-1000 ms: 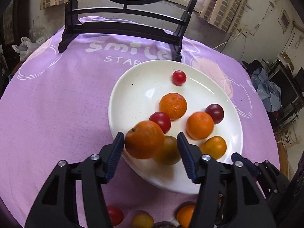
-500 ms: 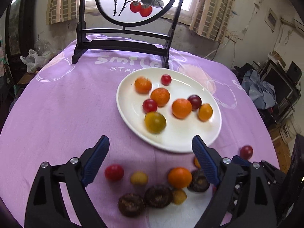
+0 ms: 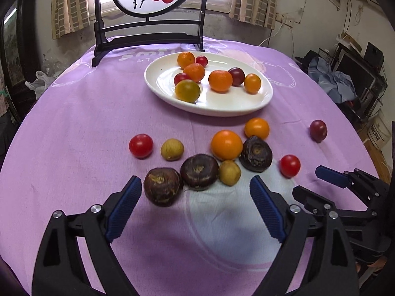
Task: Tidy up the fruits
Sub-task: 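Open both tools over the plate and withdraw them toward the loose fruit, then grasp a red tomato with the right tool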
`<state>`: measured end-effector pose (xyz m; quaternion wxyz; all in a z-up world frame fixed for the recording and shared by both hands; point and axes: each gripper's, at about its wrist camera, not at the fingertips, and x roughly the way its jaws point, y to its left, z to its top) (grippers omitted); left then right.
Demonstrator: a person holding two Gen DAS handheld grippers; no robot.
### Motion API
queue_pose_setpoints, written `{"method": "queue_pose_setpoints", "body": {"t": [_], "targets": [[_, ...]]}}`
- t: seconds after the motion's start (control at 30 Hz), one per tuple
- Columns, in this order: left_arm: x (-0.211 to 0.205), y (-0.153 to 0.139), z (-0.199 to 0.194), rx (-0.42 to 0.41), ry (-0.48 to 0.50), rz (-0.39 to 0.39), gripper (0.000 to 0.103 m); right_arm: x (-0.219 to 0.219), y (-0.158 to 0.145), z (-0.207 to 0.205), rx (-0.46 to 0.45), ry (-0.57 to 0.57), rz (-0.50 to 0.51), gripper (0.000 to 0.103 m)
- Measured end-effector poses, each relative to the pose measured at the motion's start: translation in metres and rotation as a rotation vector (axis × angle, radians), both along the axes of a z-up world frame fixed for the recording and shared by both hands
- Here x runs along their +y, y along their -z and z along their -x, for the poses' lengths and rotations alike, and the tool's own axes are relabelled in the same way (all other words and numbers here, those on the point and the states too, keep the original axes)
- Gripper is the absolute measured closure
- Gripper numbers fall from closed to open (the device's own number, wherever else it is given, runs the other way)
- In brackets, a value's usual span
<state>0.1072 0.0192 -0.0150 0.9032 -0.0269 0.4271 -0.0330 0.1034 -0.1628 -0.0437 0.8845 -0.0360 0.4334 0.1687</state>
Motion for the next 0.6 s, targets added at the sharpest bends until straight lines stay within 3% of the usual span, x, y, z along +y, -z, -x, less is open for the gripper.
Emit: {"method": "queue_pose_setpoints", "body": {"t": [0.4, 0.47, 0.53, 0.6], "targets": [[0.016, 0.018, -0.003, 0.032, 0.01, 0.073, 0.015, 0.014, 0.019, -0.021, 0.028, 0.027, 0.077, 0.041], [0.016, 0.02, -0.003, 0.037, 0.014, 0.07, 0.015, 0.017, 0.019, -0.027, 0.018, 0.035, 0.088, 0.048], [0.018, 0.021, -0.003, 0.043, 0.02, 0.085, 0.013, 0.017, 0.018, -0.031, 0.006, 0.049, 0.091, 0.074], [0.019, 0.023, -0.004, 0.056, 0.015, 0.089, 0.012, 0.016, 0.018, -0.034, 0.007, 0.042, 0.077, 0.075]]}}
